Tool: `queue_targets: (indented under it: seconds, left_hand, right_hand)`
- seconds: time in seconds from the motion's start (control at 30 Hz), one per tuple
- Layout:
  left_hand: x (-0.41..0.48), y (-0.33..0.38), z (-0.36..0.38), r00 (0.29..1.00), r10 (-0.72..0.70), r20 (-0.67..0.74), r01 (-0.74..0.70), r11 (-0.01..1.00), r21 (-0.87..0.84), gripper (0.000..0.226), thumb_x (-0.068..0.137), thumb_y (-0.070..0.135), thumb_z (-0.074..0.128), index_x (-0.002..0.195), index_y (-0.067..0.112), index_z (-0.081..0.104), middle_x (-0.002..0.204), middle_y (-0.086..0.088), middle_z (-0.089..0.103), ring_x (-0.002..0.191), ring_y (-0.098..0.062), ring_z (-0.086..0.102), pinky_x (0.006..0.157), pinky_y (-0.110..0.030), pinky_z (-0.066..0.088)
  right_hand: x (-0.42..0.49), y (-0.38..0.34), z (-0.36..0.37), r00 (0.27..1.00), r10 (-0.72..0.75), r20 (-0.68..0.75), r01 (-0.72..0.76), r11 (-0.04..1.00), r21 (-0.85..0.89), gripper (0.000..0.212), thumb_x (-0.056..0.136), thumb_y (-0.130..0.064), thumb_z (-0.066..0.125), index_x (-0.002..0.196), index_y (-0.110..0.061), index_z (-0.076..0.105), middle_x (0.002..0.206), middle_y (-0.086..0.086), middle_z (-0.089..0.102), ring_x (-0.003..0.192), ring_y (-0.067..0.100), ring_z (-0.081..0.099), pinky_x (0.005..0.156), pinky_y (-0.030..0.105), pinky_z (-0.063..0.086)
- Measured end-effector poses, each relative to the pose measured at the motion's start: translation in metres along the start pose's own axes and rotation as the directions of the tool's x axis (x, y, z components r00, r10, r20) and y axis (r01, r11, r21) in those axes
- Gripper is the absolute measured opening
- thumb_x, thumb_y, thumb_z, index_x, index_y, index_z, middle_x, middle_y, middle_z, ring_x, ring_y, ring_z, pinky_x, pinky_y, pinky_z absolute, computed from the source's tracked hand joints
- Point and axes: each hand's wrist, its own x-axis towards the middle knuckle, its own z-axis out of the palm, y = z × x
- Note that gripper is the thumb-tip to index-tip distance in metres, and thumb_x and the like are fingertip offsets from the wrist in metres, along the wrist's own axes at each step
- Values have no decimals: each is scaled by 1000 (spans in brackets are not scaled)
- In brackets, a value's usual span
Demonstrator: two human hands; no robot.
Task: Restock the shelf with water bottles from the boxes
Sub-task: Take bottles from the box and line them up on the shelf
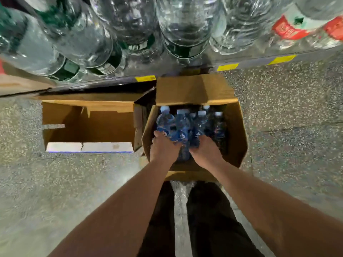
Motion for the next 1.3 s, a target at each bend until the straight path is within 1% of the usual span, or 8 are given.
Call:
queue_targets:
  seconds: [0.17,0.37,0.43,0.53,0.9,1.03,1.2,1.3]
  left_hand:
    - [45,-30,21,994,-106,23,108,971,-214,67,77,40,74,128,8,46,126,-7,56,115,-28,54,87,-29,44]
    - [61,-36,36,989,-144,-25,133,955,-266,87,68,45,76,139,15,36,138,-7,45,129,-28,41,108,-43,35]
    - [61,-31,38,985,-171,-18,158,944,-289,88,65,45,76,138,16,35,138,-6,44,129,-28,41,108,-43,36]
    - [60,-32,38,989,-144,-11,132,929,-345,94,53,54,74,134,20,40,129,-4,52,121,-26,49,103,-43,43]
    - [59,-40,29,995,-92,34,98,919,-382,83,61,48,76,132,20,44,123,0,58,114,-24,55,100,-43,45]
    - [49,-40,17,995,-78,62,96,911,-401,85,56,46,76,130,19,44,116,-1,60,107,-24,58,97,-42,48]
    - [24,-33,-5,988,-8,154,84,866,-493,82,44,45,76,118,23,48,104,3,66,96,-19,65,89,-43,54]
    - [1,-28,-16,986,39,163,50,859,-510,68,50,38,78,110,25,49,102,3,67,94,-18,66,88,-43,55]
  right_hand:
    - [38,12,43,998,38,55,-42,997,59,50,80,-25,74,121,-10,49,112,9,58,99,27,59,74,31,48]
    - [67,24,59,981,128,149,-162,956,246,56,62,2,80,114,-8,60,103,5,66,96,22,63,76,28,52]
    - [68,20,60,971,183,153,-231,877,421,50,69,0,73,115,-13,56,98,0,63,87,16,59,62,18,45]
    - [71,17,68,953,264,150,-292,661,692,47,79,-15,67,125,-10,55,114,7,64,99,21,58,78,25,40]
    - [72,23,69,971,223,83,-218,695,685,14,82,-20,67,93,-21,59,91,-4,64,86,15,60,78,27,44]
    - [63,21,69,964,235,126,-250,624,740,28,78,-23,70,103,-20,57,101,2,67,94,21,64,87,36,50]
    - [35,13,48,933,196,302,-358,420,834,73,55,-29,75,123,-8,57,107,19,68,88,34,69,70,41,55]
    - [11,10,26,915,169,366,-403,348,846,63,72,-30,64,128,-4,52,99,18,67,80,32,66,71,39,53]
